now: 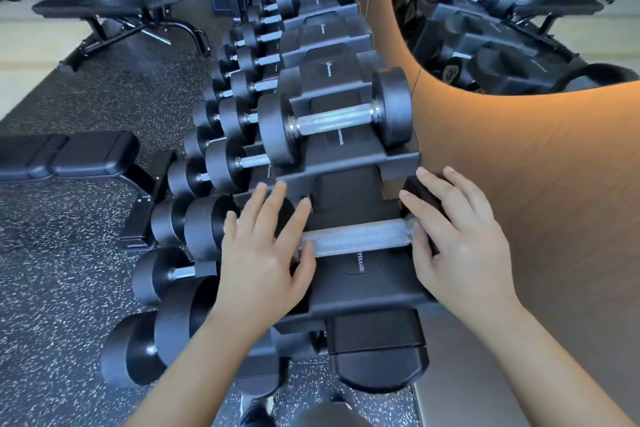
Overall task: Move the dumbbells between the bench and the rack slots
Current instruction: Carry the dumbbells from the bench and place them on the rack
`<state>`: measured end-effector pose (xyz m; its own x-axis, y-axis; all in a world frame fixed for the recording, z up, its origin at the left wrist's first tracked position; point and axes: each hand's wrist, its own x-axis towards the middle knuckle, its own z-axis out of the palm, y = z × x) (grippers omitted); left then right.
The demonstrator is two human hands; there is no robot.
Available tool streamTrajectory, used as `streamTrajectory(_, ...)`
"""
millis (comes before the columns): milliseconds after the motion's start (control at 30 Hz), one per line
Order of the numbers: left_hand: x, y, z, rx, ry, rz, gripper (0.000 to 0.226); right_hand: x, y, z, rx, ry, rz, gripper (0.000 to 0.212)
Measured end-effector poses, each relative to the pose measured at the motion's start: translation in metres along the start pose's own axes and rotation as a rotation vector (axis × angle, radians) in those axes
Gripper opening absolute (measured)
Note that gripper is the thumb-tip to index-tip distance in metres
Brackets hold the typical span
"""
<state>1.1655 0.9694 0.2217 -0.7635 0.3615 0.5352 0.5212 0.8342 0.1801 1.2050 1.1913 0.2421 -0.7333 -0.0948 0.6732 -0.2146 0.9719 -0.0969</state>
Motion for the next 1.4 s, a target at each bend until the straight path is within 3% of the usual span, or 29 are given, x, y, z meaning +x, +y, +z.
streamTrajectory(300, -0.002, 0.004, 0.003, -0.091, 0.071, 0.005, 0.038, 0.007, 0.006, -0.007, 0.022, -0.088, -0.123, 0.039)
streamTrajectory(633, -0.003, 0.009, 0.002, -0.016, 0.059, -0.021, 0.039, 0.003, -0.007, -0.005, -0.062, -0.052, 0.003, 0.033)
streamTrajectory(767, -0.008, 0.008, 0.003, -0.01, 0.061, -0.107, 0.043, 0.002, -0.001, -0.01, 0.035, -0.051, 0.087, 0.037)
streamTrajectory(1100, -0.012, 0.003, 0.003, 0.019, 0.015, -0.064, 0.044, -0.006, -0.007, -0.001, 0.056, 0.051, 0.125, 0.037)
streamTrajectory(1400, -0.013, 0.004, -0.002, 0.072, 0.011, -0.057, 0.043, -0.003, -0.013, -0.006, -0.044, -0.041, 0.132, 0.038)
